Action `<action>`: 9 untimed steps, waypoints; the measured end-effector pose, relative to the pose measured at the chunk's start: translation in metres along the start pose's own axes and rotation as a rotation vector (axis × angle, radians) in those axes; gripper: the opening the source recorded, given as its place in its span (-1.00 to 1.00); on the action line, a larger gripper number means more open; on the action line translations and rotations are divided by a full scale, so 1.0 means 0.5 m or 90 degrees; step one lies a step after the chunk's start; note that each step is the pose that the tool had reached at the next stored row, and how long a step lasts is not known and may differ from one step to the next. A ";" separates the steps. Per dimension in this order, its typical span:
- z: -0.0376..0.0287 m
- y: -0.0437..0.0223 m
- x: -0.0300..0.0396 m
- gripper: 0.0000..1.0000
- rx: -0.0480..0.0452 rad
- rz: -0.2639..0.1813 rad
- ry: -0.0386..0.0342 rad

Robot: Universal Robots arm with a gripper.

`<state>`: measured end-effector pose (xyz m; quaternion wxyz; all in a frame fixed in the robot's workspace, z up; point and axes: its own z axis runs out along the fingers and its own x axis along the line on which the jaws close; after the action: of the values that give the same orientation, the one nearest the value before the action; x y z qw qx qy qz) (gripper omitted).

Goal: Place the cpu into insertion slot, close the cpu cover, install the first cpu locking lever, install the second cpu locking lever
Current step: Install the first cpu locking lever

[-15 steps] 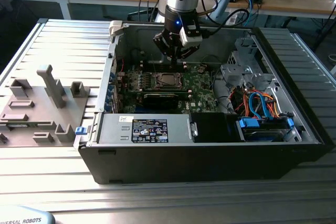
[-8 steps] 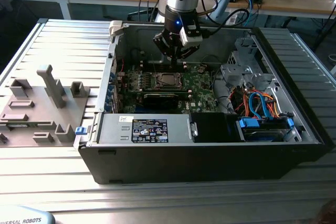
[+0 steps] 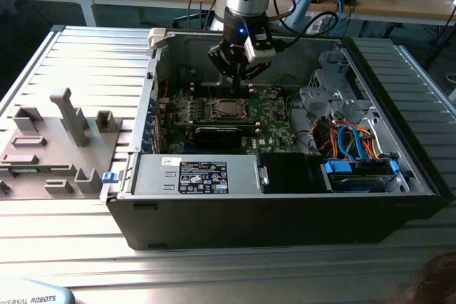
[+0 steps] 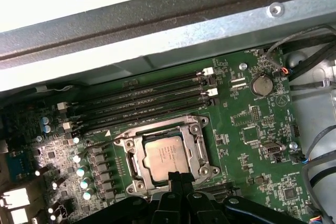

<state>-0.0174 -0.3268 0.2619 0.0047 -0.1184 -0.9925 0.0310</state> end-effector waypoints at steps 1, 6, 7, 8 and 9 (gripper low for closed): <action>0.000 0.000 0.000 -0.79 0.0000 -0.001 -0.0001; 0.000 0.000 0.000 -0.79 0.0000 -0.005 -0.0003; 0.000 0.000 0.000 -0.79 0.0000 -0.006 -0.0003; 0.000 0.000 0.000 -0.79 0.0000 -0.007 -0.0004; 0.000 0.000 0.000 -0.79 0.0000 -0.007 -0.0004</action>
<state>-0.0174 -0.3268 0.2618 0.0046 -0.1125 -0.9932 0.0310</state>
